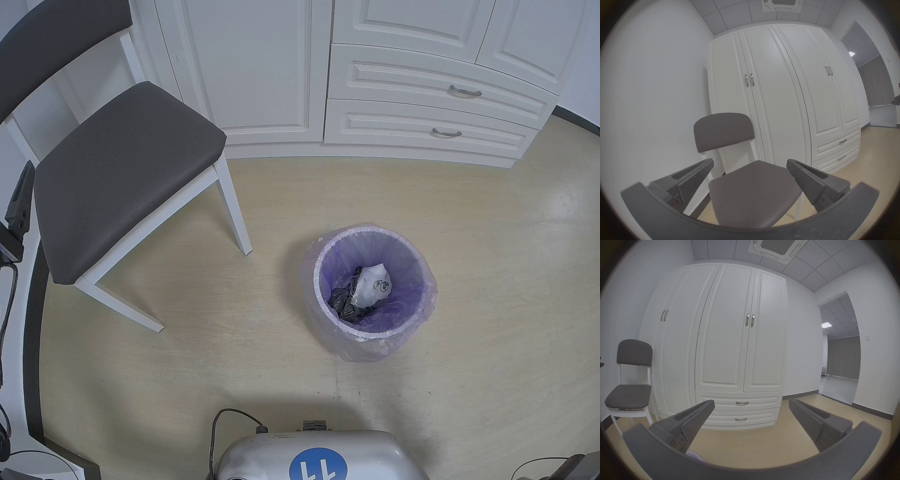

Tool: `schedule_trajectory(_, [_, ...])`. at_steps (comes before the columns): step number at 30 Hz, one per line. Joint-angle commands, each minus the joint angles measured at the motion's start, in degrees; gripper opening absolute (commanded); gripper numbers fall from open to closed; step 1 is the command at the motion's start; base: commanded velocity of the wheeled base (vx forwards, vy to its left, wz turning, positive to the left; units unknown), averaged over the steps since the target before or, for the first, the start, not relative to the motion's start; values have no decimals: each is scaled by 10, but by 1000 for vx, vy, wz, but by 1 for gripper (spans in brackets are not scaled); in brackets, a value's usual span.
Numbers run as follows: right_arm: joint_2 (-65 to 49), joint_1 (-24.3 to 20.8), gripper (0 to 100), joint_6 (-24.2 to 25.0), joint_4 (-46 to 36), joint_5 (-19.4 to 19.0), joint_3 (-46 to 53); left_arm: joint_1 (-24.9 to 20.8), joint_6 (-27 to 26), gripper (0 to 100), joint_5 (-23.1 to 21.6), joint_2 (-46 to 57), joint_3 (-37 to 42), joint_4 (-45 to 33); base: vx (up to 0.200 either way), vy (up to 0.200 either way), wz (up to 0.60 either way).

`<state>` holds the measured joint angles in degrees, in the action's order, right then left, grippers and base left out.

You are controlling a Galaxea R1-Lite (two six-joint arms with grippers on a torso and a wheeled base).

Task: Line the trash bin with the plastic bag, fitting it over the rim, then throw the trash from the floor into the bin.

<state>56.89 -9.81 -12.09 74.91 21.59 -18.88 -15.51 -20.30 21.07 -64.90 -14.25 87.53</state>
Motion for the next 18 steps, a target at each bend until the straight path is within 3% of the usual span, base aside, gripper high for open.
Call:
schedule_trajectory(1, [-97,7,100,0,-43,0,24,17,-1,100,0,50,12,-2,0,0,0])
schedule_trajectory(7, [-165,10,100,0,-100,1,31,27,-2,100,0,92,12,-24,0,0,0])
schedule_trajectory(12, [-242,19,100,0,-174,-1,33,66,3,100,-1,144,18,-65,0,0,0])
schedule_trajectory(18, [-280,30,100,1,-188,0,38,76,3,100,-1,196,33,-97,0,0,0])
